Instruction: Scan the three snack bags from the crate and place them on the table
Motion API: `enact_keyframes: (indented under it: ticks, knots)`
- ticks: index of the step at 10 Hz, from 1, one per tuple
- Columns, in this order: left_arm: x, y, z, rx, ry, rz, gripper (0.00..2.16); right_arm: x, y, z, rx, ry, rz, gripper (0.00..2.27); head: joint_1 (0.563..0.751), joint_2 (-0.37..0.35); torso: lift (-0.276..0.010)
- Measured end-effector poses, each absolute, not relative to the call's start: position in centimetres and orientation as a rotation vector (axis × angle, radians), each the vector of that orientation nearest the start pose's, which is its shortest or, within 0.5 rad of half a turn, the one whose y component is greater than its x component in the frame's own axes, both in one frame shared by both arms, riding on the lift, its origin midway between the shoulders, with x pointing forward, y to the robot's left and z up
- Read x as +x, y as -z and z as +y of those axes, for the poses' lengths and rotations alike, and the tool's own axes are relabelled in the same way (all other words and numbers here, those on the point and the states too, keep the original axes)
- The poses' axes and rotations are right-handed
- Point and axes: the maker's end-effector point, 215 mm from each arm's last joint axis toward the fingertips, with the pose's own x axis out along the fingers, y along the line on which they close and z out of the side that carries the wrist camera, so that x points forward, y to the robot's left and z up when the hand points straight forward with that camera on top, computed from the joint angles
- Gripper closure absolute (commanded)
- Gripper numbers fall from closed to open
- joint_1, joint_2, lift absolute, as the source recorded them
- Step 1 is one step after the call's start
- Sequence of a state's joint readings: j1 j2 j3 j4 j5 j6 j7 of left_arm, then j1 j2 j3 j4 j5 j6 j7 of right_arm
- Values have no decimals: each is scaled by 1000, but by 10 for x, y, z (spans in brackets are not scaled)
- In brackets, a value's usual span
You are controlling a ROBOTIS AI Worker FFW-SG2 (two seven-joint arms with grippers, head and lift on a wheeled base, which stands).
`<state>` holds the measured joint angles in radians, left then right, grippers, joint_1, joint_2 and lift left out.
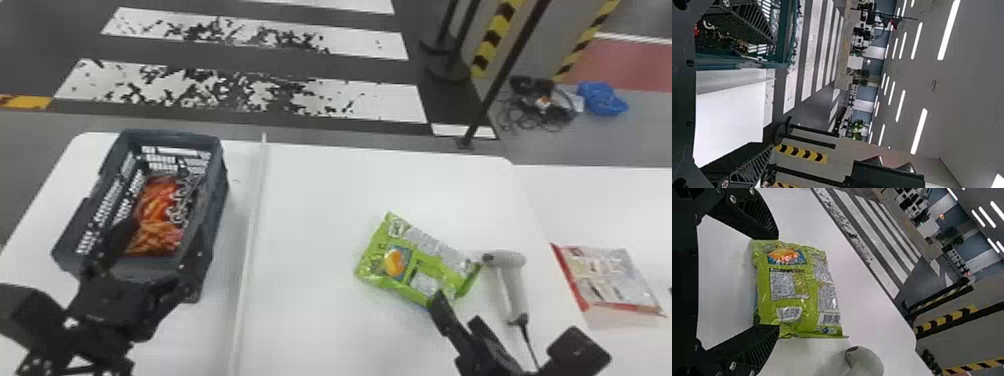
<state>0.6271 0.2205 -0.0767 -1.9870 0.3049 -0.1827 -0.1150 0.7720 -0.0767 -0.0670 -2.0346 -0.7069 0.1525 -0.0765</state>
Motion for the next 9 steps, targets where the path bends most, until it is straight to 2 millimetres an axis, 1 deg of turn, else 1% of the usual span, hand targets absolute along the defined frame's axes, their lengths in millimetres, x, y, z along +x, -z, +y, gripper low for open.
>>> enact_keyframes:
  ticks: [1, 2, 3, 4, 5, 6, 7, 8, 9]
  knots:
    - [392, 368, 194, -164, 241, 45, 66, 339, 468, -256, 519, 73, 383, 1595, 695, -101, -37]
    - [391, 364, 194, -164, 240, 36, 66, 362, 440, -257, 430, 8, 298, 2159, 695, -95, -37]
    - [390, 362, 194, -162, 241, 28, 66, 381, 428, -264, 351, -12, 262, 2236, 695, -102, -37]
    - [388, 359, 194, -160, 240, 20, 66, 399, 425, -269, 279, -36, 251, 2236, 695, -108, -37]
    - [387, 357, 194, -154, 238, 12, 66, 417, 430, -272, 206, -61, 261, 2236, 695, -109, -37]
    - [386, 355, 194, -149, 239, 8, 66, 434, 446, -278, 152, -68, 301, 2236, 695, -112, -37]
    - [385, 354, 193, -147, 239, 6, 66, 447, 466, -286, 124, -66, 352, 2236, 695, -122, -37]
    - [384, 353, 193, -145, 240, 4, 66, 459, 491, -298, 106, -56, 408, 2236, 695, -136, -37]
    - [383, 353, 193, -143, 240, 1, 66, 465, 510, -309, 98, -42, 445, 2236, 695, -151, -37]
